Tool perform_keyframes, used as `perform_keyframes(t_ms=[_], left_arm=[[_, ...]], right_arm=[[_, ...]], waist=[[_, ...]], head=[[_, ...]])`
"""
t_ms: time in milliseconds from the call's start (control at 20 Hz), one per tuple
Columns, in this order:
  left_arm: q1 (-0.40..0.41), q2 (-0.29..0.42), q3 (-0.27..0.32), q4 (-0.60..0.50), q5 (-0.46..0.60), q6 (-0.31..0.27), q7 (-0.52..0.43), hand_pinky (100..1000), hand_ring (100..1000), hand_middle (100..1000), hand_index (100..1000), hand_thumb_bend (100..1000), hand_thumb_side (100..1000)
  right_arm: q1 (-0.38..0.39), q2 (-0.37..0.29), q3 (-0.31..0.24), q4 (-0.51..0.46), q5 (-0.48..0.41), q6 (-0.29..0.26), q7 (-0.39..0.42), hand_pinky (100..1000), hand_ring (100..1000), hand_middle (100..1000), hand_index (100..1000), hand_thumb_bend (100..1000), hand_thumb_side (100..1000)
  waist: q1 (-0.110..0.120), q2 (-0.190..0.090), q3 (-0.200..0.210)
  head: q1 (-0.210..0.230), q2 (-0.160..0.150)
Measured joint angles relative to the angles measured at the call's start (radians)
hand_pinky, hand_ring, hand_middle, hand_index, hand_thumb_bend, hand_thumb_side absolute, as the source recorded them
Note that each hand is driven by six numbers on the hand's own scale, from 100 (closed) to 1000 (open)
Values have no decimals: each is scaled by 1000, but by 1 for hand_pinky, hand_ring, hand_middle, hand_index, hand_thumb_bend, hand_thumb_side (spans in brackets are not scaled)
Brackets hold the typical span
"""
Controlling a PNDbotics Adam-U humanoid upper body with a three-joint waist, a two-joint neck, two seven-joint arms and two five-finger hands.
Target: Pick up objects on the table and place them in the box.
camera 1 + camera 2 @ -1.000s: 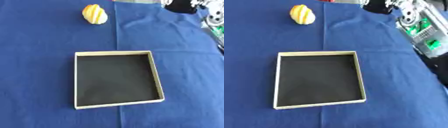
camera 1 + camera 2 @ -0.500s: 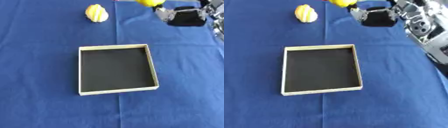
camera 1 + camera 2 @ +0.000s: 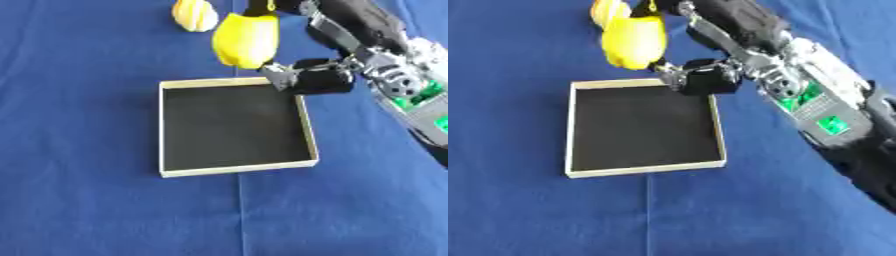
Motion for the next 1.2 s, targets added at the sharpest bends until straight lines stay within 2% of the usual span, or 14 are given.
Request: perform_keyframes(t_ms=[300, 650, 850, 950, 1000, 1100, 1200], left_arm=[[11, 0, 2, 0, -1, 1, -1, 954, 939, 868, 775, 100, 633], [19, 0, 1, 0, 2, 2, -9, 954, 939, 869, 773, 100, 632], [20, 0, -1, 0, 6, 2, -14, 955, 940, 869, 772, 100, 632], [21, 0, -2, 0, 7, 1, -17, 955, 941, 870, 771, 100, 632], [23, 0, -2, 0, 8, 2, -18, 956, 941, 871, 771, 100, 632], [27, 0, -2, 0, 10, 2, -20, 956, 942, 871, 770, 100, 633], [28, 0, -2, 0, 13, 2, -22, 957, 942, 872, 771, 100, 633]], right_arm=[[25, 67, 64, 0, 106, 22, 36, 789, 763, 610, 713, 100, 100], [20, 104, 145, 0, 243, -8, 83, 790, 754, 613, 709, 100, 100], [12, 117, 190, 0, 304, -6, 149, 789, 772, 648, 731, 100, 100], [8, 122, 204, 0, 323, -4, 180, 789, 796, 696, 762, 100, 100], [8, 125, 210, 0, 331, -5, 196, 783, 815, 724, 784, 116, 100], [8, 128, 215, 0, 343, -8, 224, 786, 865, 793, 842, 248, 100], [8, 129, 214, 0, 351, -13, 240, 804, 906, 865, 888, 352, 209]], waist=[[0, -4, -8], [0, -13, -16], [0, -16, -14], [0, -17, -14], [0, -17, -14], [0, -17, -14], [0, -17, -14]], head=[[-1, 1], [-1, 8], [-2, 8], [-2, 8], [-2, 8], [-2, 8], [-2, 8]])
